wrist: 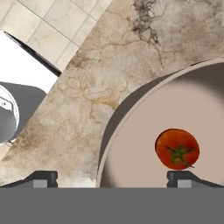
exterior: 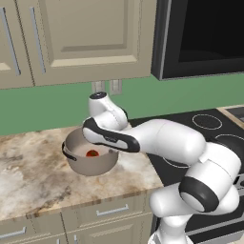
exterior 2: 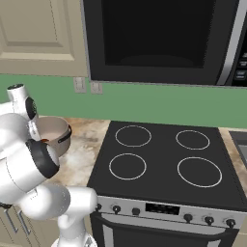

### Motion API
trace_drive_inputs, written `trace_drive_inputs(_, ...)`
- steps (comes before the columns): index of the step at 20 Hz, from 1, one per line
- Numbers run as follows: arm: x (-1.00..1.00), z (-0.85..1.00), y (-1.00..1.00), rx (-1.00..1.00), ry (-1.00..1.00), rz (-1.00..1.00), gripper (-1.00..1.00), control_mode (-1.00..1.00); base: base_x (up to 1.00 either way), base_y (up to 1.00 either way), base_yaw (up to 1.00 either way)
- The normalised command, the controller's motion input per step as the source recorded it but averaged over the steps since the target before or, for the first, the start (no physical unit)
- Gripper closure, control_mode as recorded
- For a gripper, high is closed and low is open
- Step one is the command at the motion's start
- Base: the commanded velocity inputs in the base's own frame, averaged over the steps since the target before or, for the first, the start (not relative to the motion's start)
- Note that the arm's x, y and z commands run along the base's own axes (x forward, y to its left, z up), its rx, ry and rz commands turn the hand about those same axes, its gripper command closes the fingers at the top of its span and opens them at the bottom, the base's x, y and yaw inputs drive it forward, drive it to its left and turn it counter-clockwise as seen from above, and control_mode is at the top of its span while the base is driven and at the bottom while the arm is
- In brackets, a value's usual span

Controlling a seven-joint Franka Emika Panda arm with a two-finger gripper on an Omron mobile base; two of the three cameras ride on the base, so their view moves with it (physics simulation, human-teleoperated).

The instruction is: Turn on the sink faucet. Then move the tomato from the counter to the sink. Turn off the sink. Move the vegetable from the sink to the pot next to the stove. Finally move the pot to the rear left burner.

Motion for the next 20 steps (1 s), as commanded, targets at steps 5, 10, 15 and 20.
trace_drive_inputs(5,-0.05,0.00,-0.03,0.04,0.05,-0.06,-1.00,-1.00,0.00,0.00,0.00)
trace_drive_inputs(10,-0.04,-0.06,-0.01,0.02,0.07,-0.03,-1.00,-1.00,0.00,0.00,0.00)
trace_drive_inputs(15,0.00,-0.22,-0.02,0.00,0.05,0.00,-1.00,-1.00,0.00,0.00,0.00)
trace_drive_inputs(20,0.00,-0.17,-0.10,0.00,0.00,-0.01,-1.00,-1.00,0.00,0.00,0.00)
